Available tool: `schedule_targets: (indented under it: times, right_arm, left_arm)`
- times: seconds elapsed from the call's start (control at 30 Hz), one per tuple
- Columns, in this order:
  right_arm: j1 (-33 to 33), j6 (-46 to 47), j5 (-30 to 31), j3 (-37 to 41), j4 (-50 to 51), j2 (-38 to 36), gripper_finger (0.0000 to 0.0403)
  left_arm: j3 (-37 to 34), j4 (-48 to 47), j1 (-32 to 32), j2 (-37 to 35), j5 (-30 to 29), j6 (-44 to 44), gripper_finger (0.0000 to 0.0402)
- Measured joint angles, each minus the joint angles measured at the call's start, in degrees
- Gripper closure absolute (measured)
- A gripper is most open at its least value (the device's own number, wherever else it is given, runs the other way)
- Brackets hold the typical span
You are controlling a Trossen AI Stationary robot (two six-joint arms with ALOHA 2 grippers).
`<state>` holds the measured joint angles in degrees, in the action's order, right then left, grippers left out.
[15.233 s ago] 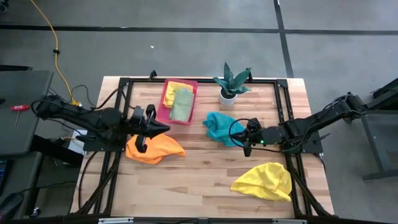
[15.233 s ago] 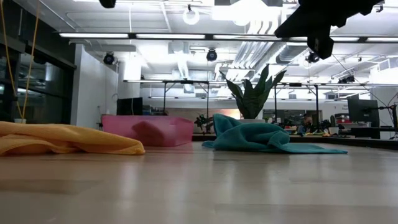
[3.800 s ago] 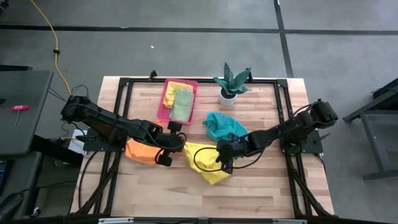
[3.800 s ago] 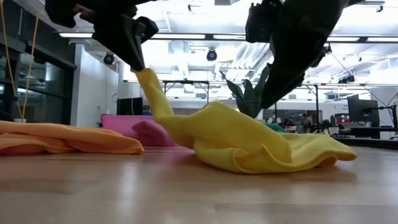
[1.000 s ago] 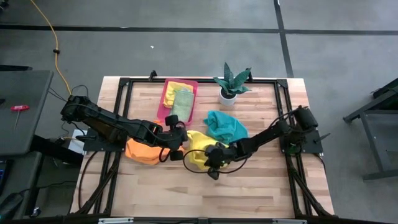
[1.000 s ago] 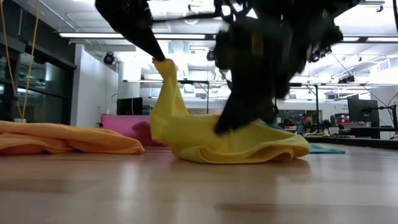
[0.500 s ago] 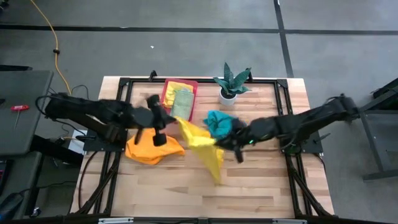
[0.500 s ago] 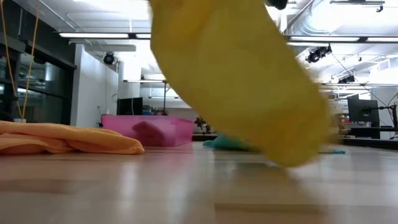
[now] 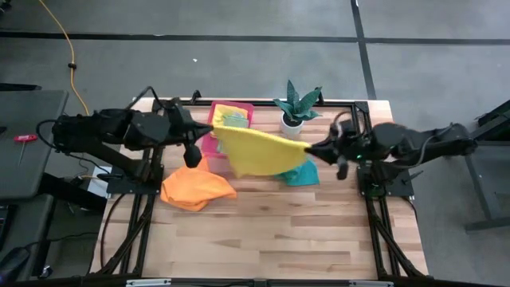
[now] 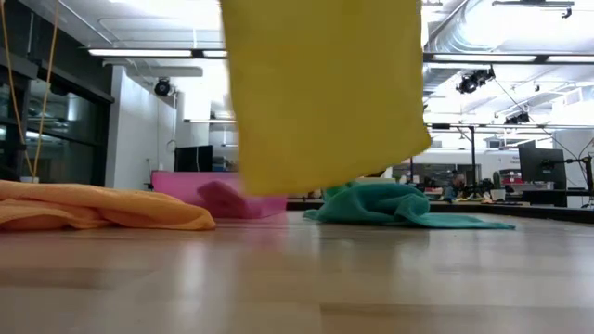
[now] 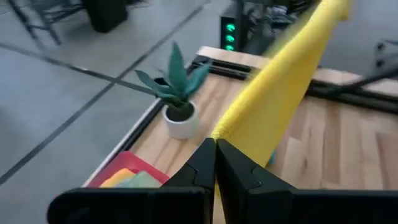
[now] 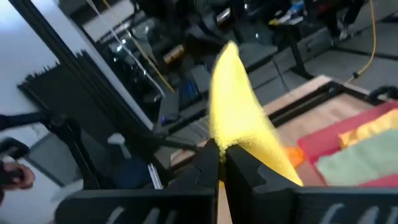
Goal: Fold microfiber towels
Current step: Fold the yellow microfiber cloth
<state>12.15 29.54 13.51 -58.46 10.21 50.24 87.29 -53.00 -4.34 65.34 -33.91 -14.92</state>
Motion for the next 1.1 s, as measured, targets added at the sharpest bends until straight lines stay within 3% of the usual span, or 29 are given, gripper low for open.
schedule_targets:
  times: [0.3, 0.43, 0.63, 0.87, 1.1]
  right_arm:
    - [3.2, 4.2, -1.8, -3.2, 13.3, 1.3, 0.0403]
    - [7.6, 9.3, -2.3, -3.2, 17.1, 5.9, 0.0403]
    - [16.2, 18.0, -3.0, -3.2, 18.3, 16.1, 0.0403]
    - [25.6, 32.0, -5.7, -3.2, 17.0, 32.0, 0.0403]
    - [30.5, 42.3, -13.6, -3.2, 1.8, 46.2, 0.0403]
  left_arm:
    - [-0.9, -7.8, -2.9, 1.5, 3.9, -4.6, 0.0402]
    - [-4.1, -10.0, -5.9, 3.4, 6.4, -10.3, 0.0402]
    - [-11.8, -9.3, -13.4, 8.2, 14.7, -24.1, 0.0402]
    - [-20.7, 6.2, -24.2, 17.0, 26.5, -38.1, 0.0402]
    - [-24.0, 19.7, -27.9, 24.3, 36.9, -43.6, 0.0402]
